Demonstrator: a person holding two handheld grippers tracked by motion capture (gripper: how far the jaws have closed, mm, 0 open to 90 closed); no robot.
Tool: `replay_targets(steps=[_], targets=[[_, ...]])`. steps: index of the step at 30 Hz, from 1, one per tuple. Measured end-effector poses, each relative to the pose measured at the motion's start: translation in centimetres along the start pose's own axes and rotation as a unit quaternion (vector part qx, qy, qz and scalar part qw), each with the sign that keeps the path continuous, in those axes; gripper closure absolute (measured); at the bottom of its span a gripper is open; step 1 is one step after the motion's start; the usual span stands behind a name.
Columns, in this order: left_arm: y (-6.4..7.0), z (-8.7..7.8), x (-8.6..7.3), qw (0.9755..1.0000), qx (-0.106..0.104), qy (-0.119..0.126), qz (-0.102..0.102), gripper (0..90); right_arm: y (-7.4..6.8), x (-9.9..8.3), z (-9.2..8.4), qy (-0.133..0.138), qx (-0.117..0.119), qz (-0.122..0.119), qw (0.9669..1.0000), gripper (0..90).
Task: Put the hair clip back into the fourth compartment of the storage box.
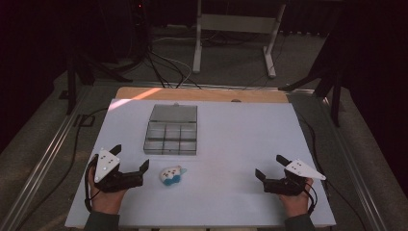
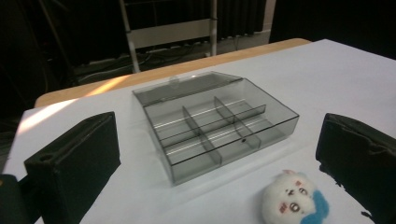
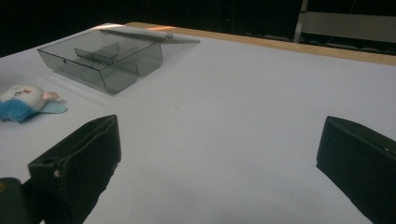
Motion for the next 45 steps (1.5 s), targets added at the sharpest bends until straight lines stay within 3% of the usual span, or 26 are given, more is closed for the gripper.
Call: replay_targets(steps=[13,19,45], targets=[[2.2,3.0,0.2,0.9993,-0.033,-0.018,0.009,0.8,-0.1,0.0,0.0,0.002,-0.002,0.002,1.0000,0.0],[2.6,4.1,0.0,0.9986,-0.044,-0.031,0.008,0.8,-0.1,0.0,0.0,0.001,-0.002,0.001,1.0000,0.0],[4.5,6.5,-2.0,0.9946,-0.069,-0.075,0.020,0.8,-0.2,0.0,0.1,0.000,-0.002,-0.001,1.0000,0.0]])
Point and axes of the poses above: each handheld gripper's, and its own axes: z roughly forward along the jaws, x roughly out of its top, y roughly to its right, the point moved 3 cm from there along z, roughly forward along the jaws, and after that the axes turned 1 degree about -y, right-handed, at the moved point
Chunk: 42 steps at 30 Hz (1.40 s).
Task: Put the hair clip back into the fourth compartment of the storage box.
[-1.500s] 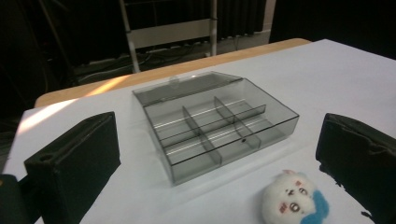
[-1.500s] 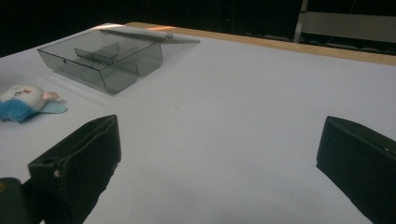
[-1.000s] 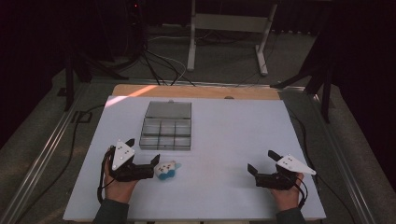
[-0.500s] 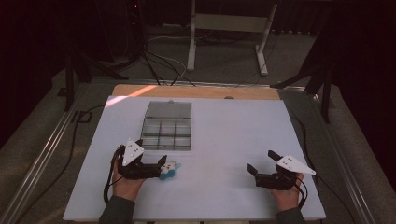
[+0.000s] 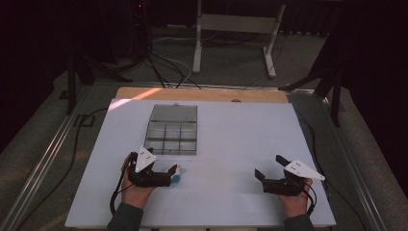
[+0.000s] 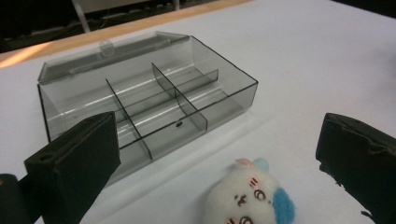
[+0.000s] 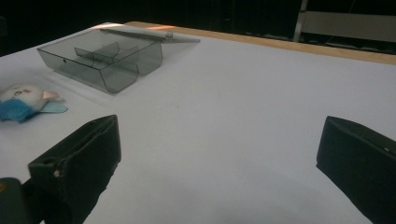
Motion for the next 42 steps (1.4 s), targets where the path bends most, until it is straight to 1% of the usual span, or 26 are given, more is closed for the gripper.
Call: replay_targets(steps=[2,3,8,11,20,22,24,27,28,30,32,38,41,42], targets=[[0.0,0.1,-0.1,1.0000,-0.002,-0.003,-0.002,0.8,0.0,0.0,0.0,0.000,0.000,0.000,1.0000,0.0],[0.1,0.3,-0.4,1.0000,-0.003,-0.009,0.000,0.8,0.0,0.0,0.0,0.000,0.000,0.000,1.0000,0.0],[0.3,0.8,-1.1,0.9997,-0.005,-0.023,0.000,0.7,0.0,0.0,0.0,0.000,0.000,0.001,1.0000,0.0],[0.4,1.0,-1.2,0.9996,-0.005,-0.029,0.003,0.8,0.0,0.0,0.0,0.001,0.000,0.001,1.0000,0.0],[0.7,1.4,-1.5,0.9989,-0.019,-0.043,0.008,0.8,0.0,0.0,-0.1,0.000,-0.001,0.002,1.0000,0.0],[0.7,1.7,-1.8,0.9986,-0.024,-0.046,-0.001,0.9,0.0,0.0,-0.1,0.000,-0.001,0.002,1.0000,0.0],[0.6,1.8,-2.1,0.9983,-0.025,-0.052,-0.003,1.1,0.0,0.0,-0.1,0.000,-0.001,0.002,1.0000,0.0],[0.7,1.9,-2.4,0.9975,-0.032,-0.063,-0.004,1.9,0.1,0.0,-0.1,0.001,-0.001,0.002,1.0000,0.0],[0.7,1.9,-2.4,0.9975,-0.032,-0.063,-0.004,2.7,0.1,0.0,-0.1,0.001,-0.001,0.002,1.0000,0.0],[0.8,2.1,-2.6,0.9962,-0.045,-0.074,-0.009,4.6,0.1,0.0,-0.1,0.001,-0.001,0.002,1.0000,0.0],[0.9,2.2,-2.7,0.9951,-0.052,-0.083,-0.010,5.5,0.1,0.0,-0.1,0.001,-0.001,0.002,1.0000,0.0],[1.3,2.6,-3.0,0.9930,-0.058,-0.103,0.005,8.2,0.1,0.0,-0.1,0.001,-0.002,0.003,1.0000,0.0],[1.4,2.7,-3.1,0.9925,-0.057,-0.107,0.004,12.4,0.1,0.0,-0.1,0.001,-0.003,0.003,1.0000,0.0],[1.5,2.7,-3.1,0.9922,-0.058,-0.110,0.004,12.4,0.1,0.0,-0.1,0.001,-0.003,0.003,1.0000,0.0]])
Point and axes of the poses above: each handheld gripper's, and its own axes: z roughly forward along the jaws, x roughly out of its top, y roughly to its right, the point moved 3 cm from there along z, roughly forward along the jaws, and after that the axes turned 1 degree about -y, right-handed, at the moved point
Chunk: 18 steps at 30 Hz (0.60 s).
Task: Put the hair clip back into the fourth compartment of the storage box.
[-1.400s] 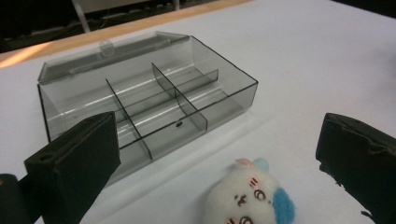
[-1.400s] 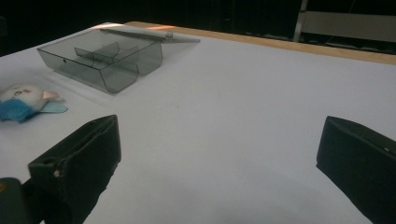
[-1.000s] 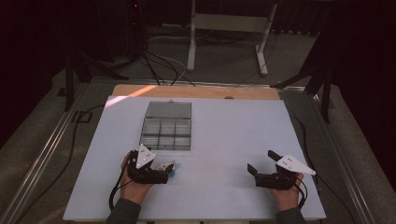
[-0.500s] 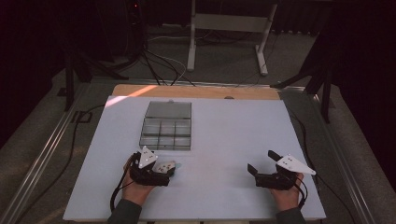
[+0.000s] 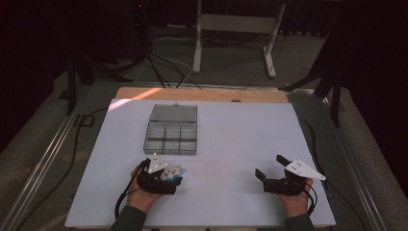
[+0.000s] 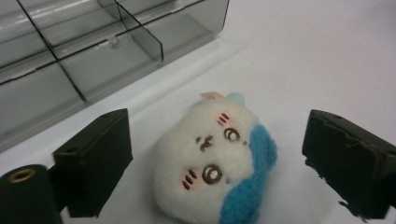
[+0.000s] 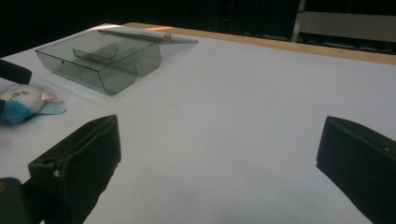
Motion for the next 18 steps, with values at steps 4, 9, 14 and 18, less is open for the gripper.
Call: replay_targets(steps=[4,9,14,18], targets=[[0.37,0.24,-0.23,0.9998,0.004,-0.016,0.014,17.5,-0.01,0.01,0.00,0.001,0.001,0.000,1.0000,0.0],[0.41,0.68,-0.56,0.9987,0.017,-0.039,0.030,30.0,0.02,0.00,-0.02,0.000,0.000,0.002,1.0000,0.0],[0.40,0.48,-0.58,0.9983,0.013,-0.042,0.037,40.8,0.06,0.02,-0.04,0.002,0.000,0.003,1.0000,0.0],[0.38,0.32,-0.38,0.9990,0.012,-0.033,0.029,42.0,0.04,0.02,-0.05,0.001,0.000,0.002,1.0000,0.0]])
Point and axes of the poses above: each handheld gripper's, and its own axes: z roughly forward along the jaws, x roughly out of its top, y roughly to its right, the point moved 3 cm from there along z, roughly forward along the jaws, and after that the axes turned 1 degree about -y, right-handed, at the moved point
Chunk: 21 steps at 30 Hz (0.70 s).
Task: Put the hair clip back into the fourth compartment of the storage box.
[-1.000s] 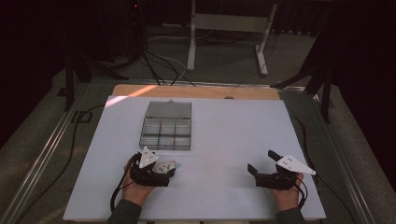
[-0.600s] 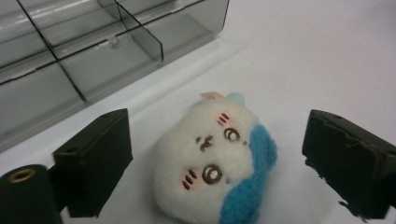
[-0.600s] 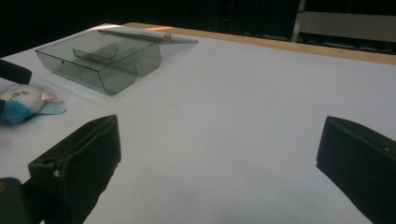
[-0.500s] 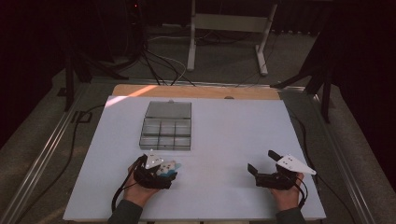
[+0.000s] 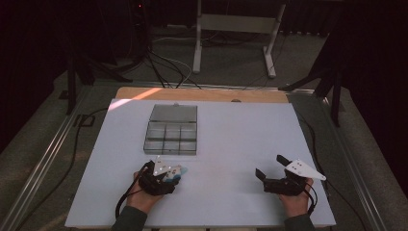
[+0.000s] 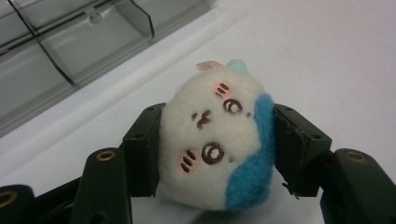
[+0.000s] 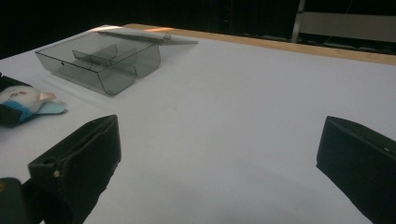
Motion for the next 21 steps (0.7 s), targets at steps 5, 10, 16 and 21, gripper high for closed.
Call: replay_targets(steps=[5,10,16,21], targets=[[-0.3,-0.2,0.1,0.9999,0.000,0.008,-0.010,42.1,0.0,0.0,0.0,0.000,0.000,0.000,1.0000,0.0],[-0.5,-0.6,0.4,0.9997,0.005,0.018,-0.015,42.2,-0.1,0.0,0.1,-0.001,0.001,-0.001,1.0000,0.0],[-0.8,-1.0,0.6,0.9994,0.008,0.027,-0.021,42.2,-0.1,0.0,0.1,-0.002,0.001,-0.001,1.0000,0.0],[-0.9,-1.2,0.6,0.9993,0.011,0.030,-0.022,42.1,-0.1,0.0,0.1,-0.002,0.000,-0.001,1.0000,0.0]])
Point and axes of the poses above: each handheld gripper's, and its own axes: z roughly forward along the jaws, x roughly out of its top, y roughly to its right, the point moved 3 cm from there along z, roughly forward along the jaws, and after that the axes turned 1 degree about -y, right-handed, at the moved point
